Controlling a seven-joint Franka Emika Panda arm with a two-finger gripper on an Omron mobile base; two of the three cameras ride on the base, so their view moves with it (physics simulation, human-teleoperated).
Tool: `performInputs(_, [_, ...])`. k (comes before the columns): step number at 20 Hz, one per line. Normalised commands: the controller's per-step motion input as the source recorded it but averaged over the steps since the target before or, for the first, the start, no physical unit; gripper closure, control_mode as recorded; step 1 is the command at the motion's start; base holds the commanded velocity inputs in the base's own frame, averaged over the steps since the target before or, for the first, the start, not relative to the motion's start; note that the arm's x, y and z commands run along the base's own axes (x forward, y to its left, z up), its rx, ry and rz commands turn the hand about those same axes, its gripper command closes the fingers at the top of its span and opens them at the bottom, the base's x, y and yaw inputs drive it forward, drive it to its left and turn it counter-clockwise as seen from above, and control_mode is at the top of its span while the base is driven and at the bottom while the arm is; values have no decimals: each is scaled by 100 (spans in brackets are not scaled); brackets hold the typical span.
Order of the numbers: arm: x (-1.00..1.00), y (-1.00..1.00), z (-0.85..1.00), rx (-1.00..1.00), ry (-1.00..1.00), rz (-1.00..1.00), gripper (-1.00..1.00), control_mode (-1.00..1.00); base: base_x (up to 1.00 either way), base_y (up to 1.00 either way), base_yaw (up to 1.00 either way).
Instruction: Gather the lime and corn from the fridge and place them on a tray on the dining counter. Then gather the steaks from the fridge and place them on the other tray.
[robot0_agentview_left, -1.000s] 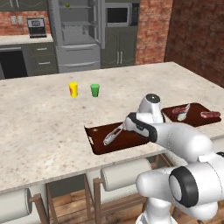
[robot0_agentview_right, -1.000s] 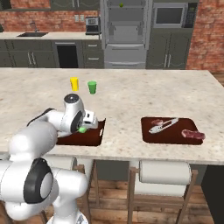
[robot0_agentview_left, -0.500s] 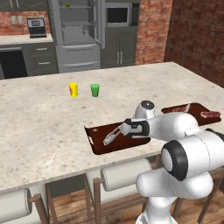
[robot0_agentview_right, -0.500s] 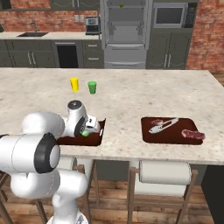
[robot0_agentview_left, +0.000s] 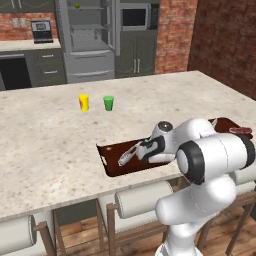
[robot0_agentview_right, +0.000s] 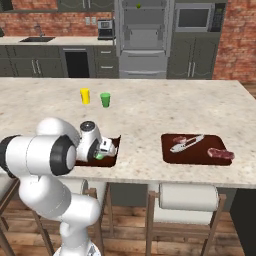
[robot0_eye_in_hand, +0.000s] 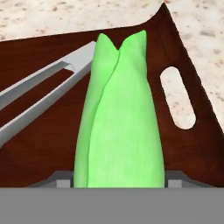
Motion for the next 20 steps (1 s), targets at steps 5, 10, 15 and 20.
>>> performInputs(5, [8, 0, -34, 2, 0, -2, 100, -100, 0, 0, 0])
performInputs(10, [13, 0, -29, 1, 0, -2, 100, -100, 0, 0, 0])
performInputs(15, [4, 1, -12, 0, 3, -3, -100, -100, 0, 0, 0])
performInputs(20, [-1, 3, 4, 0, 11, -3, -100, -100, 0, 0, 0])
